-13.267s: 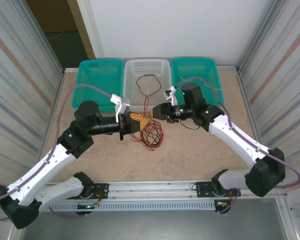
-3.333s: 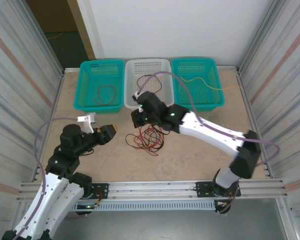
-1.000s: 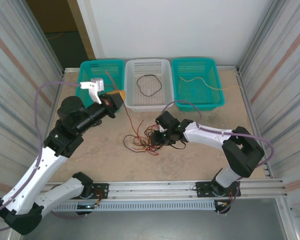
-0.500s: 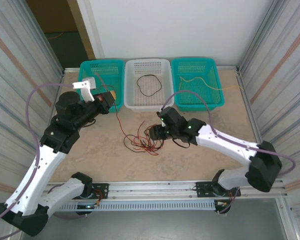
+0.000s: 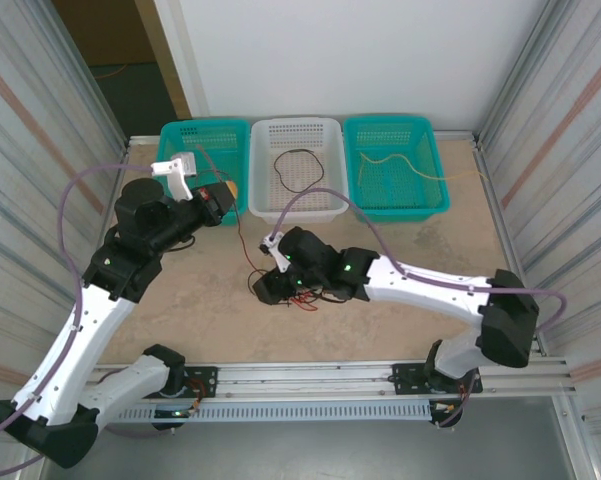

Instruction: Untangle the cables

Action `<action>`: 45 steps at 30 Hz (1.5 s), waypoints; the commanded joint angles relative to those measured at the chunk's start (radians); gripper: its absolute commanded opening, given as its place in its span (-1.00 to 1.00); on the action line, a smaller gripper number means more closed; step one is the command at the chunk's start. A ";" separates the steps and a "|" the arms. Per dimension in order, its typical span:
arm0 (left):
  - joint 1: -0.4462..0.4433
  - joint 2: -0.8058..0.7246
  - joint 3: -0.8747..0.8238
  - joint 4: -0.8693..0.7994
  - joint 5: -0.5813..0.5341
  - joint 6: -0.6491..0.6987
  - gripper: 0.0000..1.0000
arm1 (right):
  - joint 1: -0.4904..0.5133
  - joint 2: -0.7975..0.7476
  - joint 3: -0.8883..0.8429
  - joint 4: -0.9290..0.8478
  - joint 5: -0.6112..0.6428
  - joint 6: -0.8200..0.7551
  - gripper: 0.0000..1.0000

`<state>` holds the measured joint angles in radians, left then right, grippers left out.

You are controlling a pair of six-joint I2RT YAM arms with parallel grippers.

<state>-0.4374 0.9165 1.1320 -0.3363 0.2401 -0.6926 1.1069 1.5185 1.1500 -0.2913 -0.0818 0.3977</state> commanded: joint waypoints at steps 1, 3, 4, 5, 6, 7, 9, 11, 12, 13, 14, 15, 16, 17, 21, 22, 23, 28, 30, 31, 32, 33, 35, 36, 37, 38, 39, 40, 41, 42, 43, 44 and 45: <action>0.006 -0.007 0.040 0.016 0.023 -0.024 -1.00 | 0.001 0.053 0.061 0.046 0.019 -0.056 0.23; 0.008 -0.008 0.048 0.006 0.020 -0.027 -1.00 | 0.000 0.095 0.092 0.048 0.034 -0.071 0.19; 0.008 -0.008 0.050 0.001 0.019 -0.027 -1.00 | -0.001 0.113 0.103 0.048 0.037 -0.076 0.17; 0.008 -0.010 0.052 -0.002 0.020 -0.030 -1.00 | -0.002 0.129 0.111 0.053 0.041 -0.081 0.14; 0.009 -0.011 0.053 -0.003 0.021 -0.029 -1.00 | -0.004 0.140 0.115 0.058 0.049 -0.083 0.13; 0.011 -0.014 0.055 -0.006 0.023 -0.031 -1.00 | -0.004 0.153 0.117 0.069 0.065 -0.085 0.11; 0.014 -0.017 0.052 -0.006 0.026 -0.036 -1.00 | -0.009 0.174 0.119 0.089 0.091 -0.085 0.09; 0.017 -0.019 0.051 -0.006 0.031 -0.042 -1.00 | -0.015 0.190 0.119 0.107 0.115 -0.083 0.07; 0.017 -0.020 0.050 -0.006 0.032 -0.044 -1.00 | -0.017 0.196 0.119 0.114 0.124 -0.082 0.05; 0.020 -0.020 0.049 -0.007 0.035 -0.047 -1.00 | -0.019 0.200 0.118 0.120 0.132 -0.080 0.05; 0.022 -0.020 0.049 -0.007 0.037 -0.050 -1.00 | -0.019 0.200 0.116 0.125 0.143 -0.080 0.05; 0.024 -0.022 0.049 -0.007 0.043 -0.052 -1.00 | -0.020 0.201 0.116 0.130 0.153 -0.079 0.04; 0.027 -0.022 0.047 -0.006 0.047 -0.056 -1.00 | -0.020 0.200 0.114 0.134 0.171 -0.079 0.04; 0.031 -0.022 0.047 -0.007 0.052 -0.060 -1.00 | -0.022 0.199 0.112 0.136 0.182 -0.078 0.05; 0.043 -0.022 0.046 -0.009 0.065 -0.069 -1.00 | -0.036 0.177 0.090 0.169 0.173 -0.070 0.18; 0.045 -0.023 0.045 -0.009 0.069 -0.072 -1.00 | -0.042 0.175 0.087 0.179 0.168 -0.065 0.21; 0.048 -0.024 0.045 -0.009 0.073 -0.074 -1.00 | -0.050 0.176 0.086 0.189 0.160 -0.061 0.22; 0.056 -0.024 0.045 -0.007 0.082 -0.082 -1.00 | -0.074 0.198 0.100 0.216 0.100 -0.048 0.11; 0.062 -0.027 0.047 -0.012 0.083 -0.082 -1.00 | -0.072 0.200 0.098 0.220 0.086 -0.049 0.01; 0.067 -0.029 0.046 -0.012 0.084 -0.084 -1.00 | -0.071 0.200 0.093 0.223 0.083 -0.050 -0.10; 0.071 -0.030 0.047 -0.013 0.086 -0.084 -1.00 | -0.070 0.196 0.086 0.227 0.082 -0.049 -0.25; 0.078 -0.033 0.046 -0.018 0.084 -0.083 -1.00 | -0.069 0.188 0.078 0.229 0.082 -0.048 -0.42; 0.098 -0.038 0.049 -0.032 0.076 -0.082 -1.00 | -0.063 0.166 0.055 0.233 0.086 -0.047 -0.69; 0.113 -0.043 0.049 -0.043 0.069 -0.082 -1.00 | -0.059 0.149 0.041 0.234 0.088 -0.046 -0.79; 0.133 -0.048 0.047 -0.057 0.060 -0.083 -1.00 | -0.051 0.129 0.028 0.232 0.092 -0.048 -0.86; 0.153 -0.053 0.044 -0.069 0.054 -0.085 -1.00 | -0.044 0.109 0.018 0.226 0.095 -0.052 -0.90; 0.180 -0.058 0.036 -0.076 0.048 -0.090 -1.00 | -0.033 0.087 0.007 0.219 0.102 -0.058 -0.93; 0.207 -0.062 0.024 -0.079 0.045 -0.095 -1.00 | -0.020 0.062 -0.003 0.207 0.108 -0.068 -0.96; 0.233 -0.065 0.008 -0.077 0.045 -0.100 -1.00 | -0.009 0.043 -0.010 0.195 0.112 -0.074 -0.98; 0.266 -0.064 -0.010 -0.071 0.053 -0.106 -1.00 | 0.003 0.022 -0.016 0.178 0.113 -0.082 -0.99; 0.298 -0.060 -0.028 -0.061 0.067 -0.111 -1.00 | 0.016 0.001 -0.017 0.158 0.113 -0.089 -1.00; 0.325 -0.054 -0.041 -0.050 0.087 -0.115 -1.00 | 0.025 -0.014 -0.017 0.138 0.110 -0.092 -1.00; 0.353 -0.042 -0.054 -0.035 0.111 -0.119 -1.00 | 0.036 -0.029 -0.019 0.116 0.109 -0.096 -1.00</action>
<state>-0.1360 0.8680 1.1110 -0.4049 0.3122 -0.7883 1.1202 1.5528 1.1419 -0.1146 0.0265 0.3313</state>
